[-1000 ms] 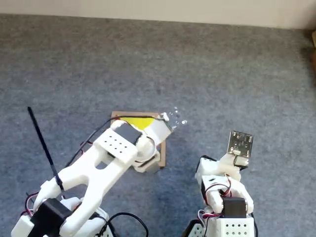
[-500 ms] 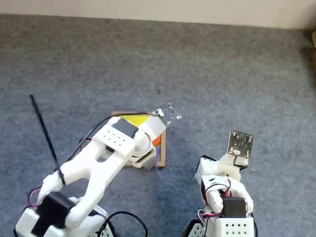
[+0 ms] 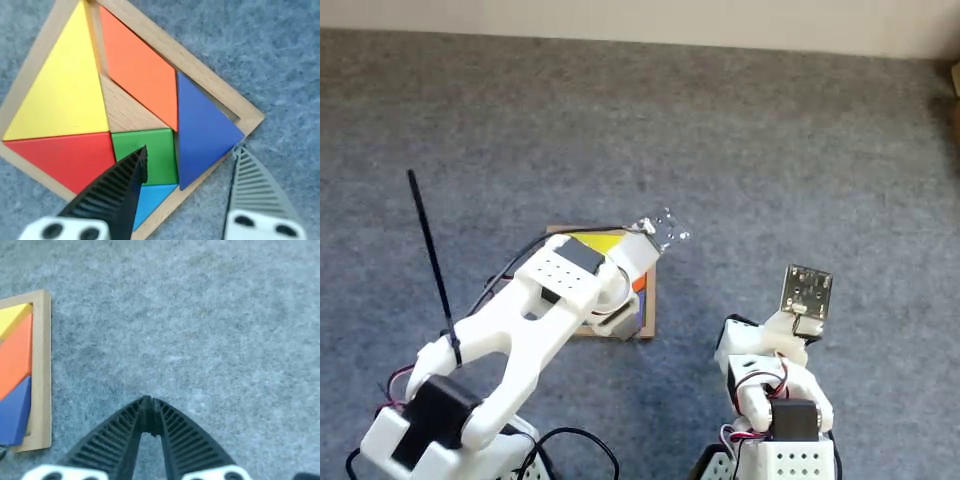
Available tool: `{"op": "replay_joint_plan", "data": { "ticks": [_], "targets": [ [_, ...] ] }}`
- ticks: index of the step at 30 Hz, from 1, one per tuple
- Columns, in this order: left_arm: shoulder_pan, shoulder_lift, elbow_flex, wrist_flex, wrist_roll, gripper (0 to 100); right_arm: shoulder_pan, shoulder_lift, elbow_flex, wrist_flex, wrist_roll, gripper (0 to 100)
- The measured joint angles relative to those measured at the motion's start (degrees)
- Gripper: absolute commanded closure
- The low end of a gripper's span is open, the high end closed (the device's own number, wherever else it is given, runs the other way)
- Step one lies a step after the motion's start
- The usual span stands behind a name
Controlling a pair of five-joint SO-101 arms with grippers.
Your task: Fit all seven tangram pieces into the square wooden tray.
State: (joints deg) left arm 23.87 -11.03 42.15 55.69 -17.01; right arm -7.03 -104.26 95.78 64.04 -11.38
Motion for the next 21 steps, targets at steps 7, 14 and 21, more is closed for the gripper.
{"op": "replay_joint_plan", "data": {
  "ticks": [7, 14, 21],
  "targets": [
    [0.0, -4.57, 0.0, 0.79, 0.0, 73, 0.0, 0.0, 0.0, 0.0, 0.0, 99.2],
    [-0.88, -4.66, 0.0, -0.79, 2.64, 73, 0.0, 0.0, 0.0, 0.0, 0.0, 99.2],
    [-5.1, -4.66, 0.0, -7.65, 4.92, 73, 0.0, 0.0, 0.0, 0.0, 0.0, 99.2]
  ]
}}
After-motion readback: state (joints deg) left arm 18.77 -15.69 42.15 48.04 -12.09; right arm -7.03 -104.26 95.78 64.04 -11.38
